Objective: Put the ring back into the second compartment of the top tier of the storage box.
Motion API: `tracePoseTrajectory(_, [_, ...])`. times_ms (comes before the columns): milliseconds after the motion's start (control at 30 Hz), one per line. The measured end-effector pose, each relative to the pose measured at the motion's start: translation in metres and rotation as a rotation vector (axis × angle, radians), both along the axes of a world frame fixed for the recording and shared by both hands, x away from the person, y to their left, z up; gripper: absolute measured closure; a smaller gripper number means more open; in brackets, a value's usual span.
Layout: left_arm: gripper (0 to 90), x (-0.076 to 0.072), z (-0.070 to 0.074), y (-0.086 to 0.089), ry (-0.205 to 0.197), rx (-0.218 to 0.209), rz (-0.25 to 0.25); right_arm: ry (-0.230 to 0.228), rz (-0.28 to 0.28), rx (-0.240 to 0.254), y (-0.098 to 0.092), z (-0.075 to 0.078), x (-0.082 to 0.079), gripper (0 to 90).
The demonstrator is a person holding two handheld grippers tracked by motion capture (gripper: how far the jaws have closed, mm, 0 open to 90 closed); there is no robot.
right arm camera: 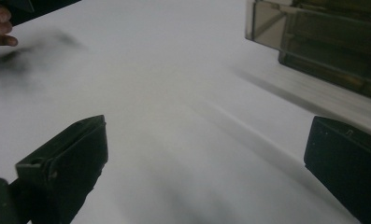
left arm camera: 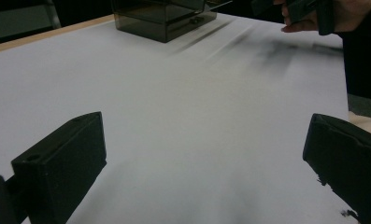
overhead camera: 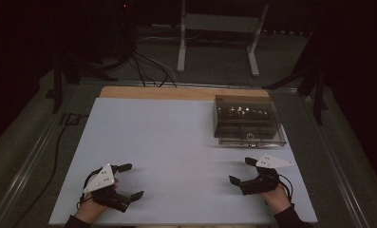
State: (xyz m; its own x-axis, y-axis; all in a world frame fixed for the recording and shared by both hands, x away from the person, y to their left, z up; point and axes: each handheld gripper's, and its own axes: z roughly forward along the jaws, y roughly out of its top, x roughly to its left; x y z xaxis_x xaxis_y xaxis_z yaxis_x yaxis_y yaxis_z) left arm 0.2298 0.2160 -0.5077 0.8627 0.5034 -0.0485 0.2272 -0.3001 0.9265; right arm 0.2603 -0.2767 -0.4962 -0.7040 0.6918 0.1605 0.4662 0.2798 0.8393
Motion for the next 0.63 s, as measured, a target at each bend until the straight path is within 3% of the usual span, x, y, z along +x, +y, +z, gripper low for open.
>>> tracePoseTrajectory(233, [0.7, 0.0, 0.0, 0.001, -0.002, -0.003, 0.0, -0.008, -0.036, -0.032, -0.013, -0.005, -0.008, 0.0])
tracePoseTrajectory(367, [0.7, 0.0, 0.0, 0.0, -0.001, -0.002, -0.001, 0.0, -0.056, -0.007, -0.026, -0.009, -0.018, 0.0])
tracePoseTrajectory(633, [0.7, 0.0, 0.0, 0.001, -0.001, -0.002, 0.0, -0.001, -0.107, -0.031, -0.042, -0.012, -0.03, 0.0])
